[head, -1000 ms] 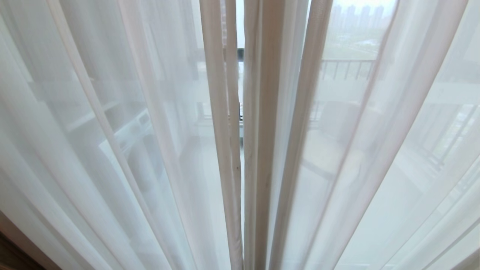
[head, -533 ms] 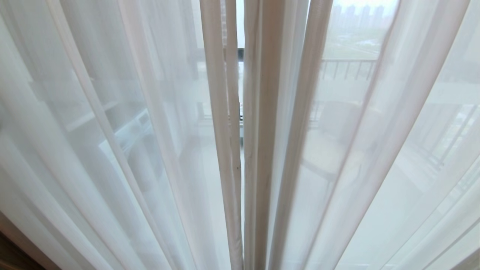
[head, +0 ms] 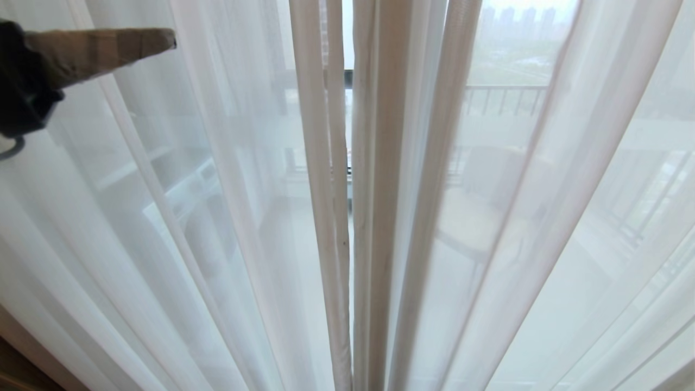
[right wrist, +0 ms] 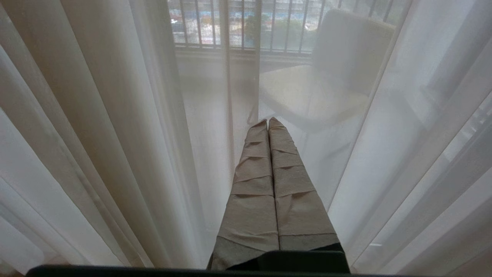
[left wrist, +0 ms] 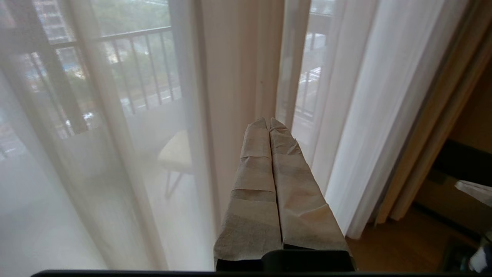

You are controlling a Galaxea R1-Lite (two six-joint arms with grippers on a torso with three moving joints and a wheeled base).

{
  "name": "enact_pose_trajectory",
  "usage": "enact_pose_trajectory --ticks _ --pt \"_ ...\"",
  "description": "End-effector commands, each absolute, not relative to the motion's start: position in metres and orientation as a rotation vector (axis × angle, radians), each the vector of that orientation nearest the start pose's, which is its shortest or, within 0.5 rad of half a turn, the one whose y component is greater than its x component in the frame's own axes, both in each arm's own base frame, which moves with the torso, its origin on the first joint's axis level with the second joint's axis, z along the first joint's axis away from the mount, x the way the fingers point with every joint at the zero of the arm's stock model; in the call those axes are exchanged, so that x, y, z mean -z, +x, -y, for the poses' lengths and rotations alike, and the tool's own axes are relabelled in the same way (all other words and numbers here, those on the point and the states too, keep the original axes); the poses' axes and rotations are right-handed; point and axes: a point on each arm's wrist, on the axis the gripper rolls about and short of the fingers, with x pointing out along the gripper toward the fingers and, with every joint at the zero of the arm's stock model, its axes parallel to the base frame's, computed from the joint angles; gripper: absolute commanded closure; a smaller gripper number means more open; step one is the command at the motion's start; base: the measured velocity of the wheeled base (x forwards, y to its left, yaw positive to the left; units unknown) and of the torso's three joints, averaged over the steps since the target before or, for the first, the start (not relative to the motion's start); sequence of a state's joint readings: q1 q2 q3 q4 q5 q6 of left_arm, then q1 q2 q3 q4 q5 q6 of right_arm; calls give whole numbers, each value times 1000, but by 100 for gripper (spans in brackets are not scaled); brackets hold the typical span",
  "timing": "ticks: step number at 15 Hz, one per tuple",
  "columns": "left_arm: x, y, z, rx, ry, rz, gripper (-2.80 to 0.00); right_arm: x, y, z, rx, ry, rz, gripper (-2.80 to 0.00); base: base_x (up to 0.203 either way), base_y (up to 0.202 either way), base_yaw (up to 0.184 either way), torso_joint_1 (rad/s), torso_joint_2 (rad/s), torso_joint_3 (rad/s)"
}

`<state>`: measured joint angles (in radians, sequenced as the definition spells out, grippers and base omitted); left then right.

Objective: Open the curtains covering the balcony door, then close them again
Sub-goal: Pull the outer curtains open on both sides, then pull the inner curtains open on both sides

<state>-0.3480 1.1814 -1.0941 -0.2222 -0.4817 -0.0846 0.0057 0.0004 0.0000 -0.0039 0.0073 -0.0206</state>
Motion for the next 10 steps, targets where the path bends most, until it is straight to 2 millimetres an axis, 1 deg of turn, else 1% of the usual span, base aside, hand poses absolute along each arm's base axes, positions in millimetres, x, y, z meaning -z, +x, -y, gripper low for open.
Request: enact_pose_trajectory --ticks 1,3,8,9,10 --pt "-347 182 88 730 -78 62 0 -76 -23 0 -14 -21 5 0 0 0 0 0 0 0" --pt "-352 191 100 695 -81 89 0 -76 -23 0 -14 -21 4 0 0 0 0 0 0 0" --pt "-361 200 126 765 -93 114 0 -76 -23 0 -14 -21 4 0 0 0 0 0 0 0" --pt "-362 200 130 779 -94 112 -280 -76 -23 0 -14 -21 5 0 0 0 0 0 0 0" --pt "-361 200 133 790 -94 110 -280 -76 -23 0 -14 -21 5 0 0 0 0 0 0 0"
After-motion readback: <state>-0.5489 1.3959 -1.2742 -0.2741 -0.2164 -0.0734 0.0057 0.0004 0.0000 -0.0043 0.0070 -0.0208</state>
